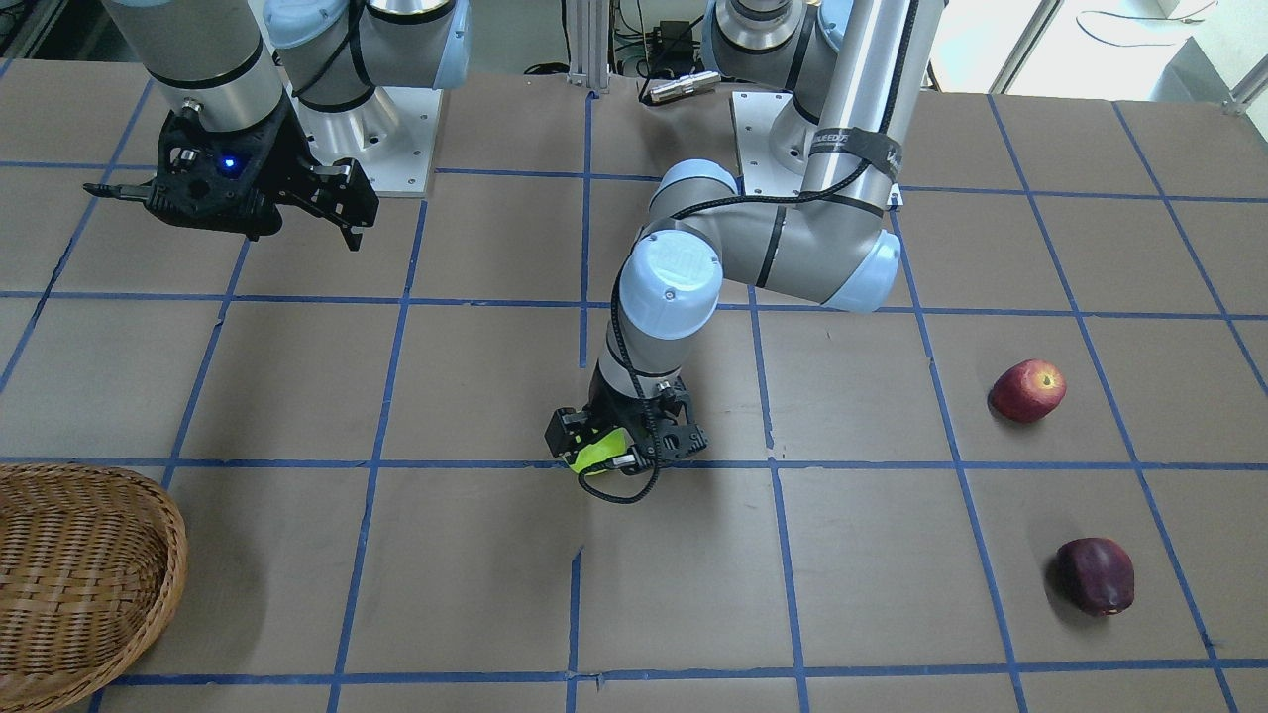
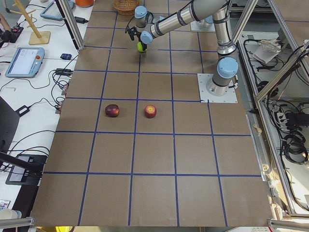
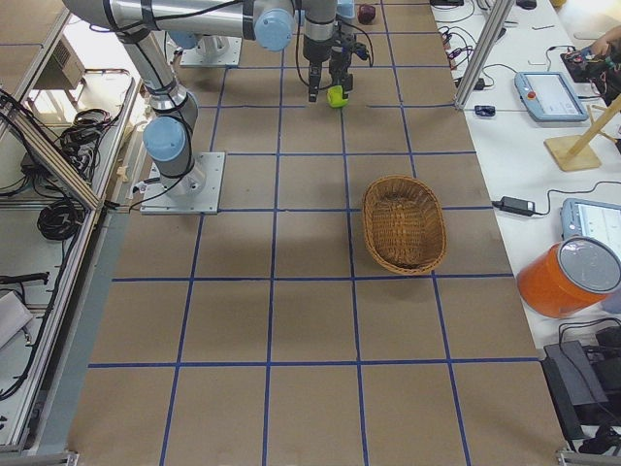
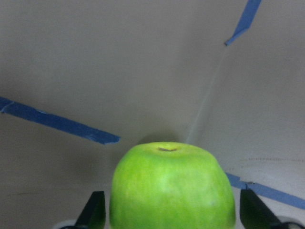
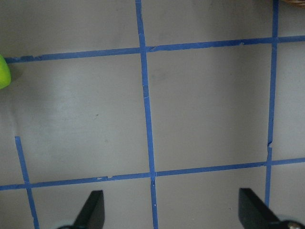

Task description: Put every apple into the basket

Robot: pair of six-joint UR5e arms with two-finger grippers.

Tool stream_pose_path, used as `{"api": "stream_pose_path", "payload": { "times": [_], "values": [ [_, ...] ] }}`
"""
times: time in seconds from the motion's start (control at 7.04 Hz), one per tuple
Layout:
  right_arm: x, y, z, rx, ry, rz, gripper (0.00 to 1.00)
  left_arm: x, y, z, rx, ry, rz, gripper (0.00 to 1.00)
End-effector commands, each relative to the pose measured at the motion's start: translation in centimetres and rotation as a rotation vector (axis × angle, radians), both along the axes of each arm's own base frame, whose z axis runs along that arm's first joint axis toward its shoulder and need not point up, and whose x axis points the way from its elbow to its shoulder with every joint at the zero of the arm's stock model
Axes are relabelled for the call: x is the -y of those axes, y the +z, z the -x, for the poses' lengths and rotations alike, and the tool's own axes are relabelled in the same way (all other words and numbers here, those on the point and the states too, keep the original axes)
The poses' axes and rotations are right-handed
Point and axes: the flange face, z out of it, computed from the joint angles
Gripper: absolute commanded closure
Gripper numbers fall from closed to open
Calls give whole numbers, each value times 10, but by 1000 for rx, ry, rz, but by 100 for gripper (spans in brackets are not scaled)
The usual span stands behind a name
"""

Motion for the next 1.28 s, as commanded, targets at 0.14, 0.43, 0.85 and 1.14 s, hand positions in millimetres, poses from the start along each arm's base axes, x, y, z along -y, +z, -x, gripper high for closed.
{"api": "stream_pose_path", "payload": {
  "times": [0.14,0.43,0.85,1.14],
  "values": [
    [26,-29,-27,161,3,22,0,25,77,-131,21,-195,-56,0],
    [45,-56,-79,204,63,57,0,21,80,-238,107,-355,-52,0],
    [56,-143,-175,190,93,45,0,4,71,-415,171,-550,-88,0],
    [66,-185,-199,184,101,48,0,-4,47,-465,174,-719,-136,0]
  ]
}}
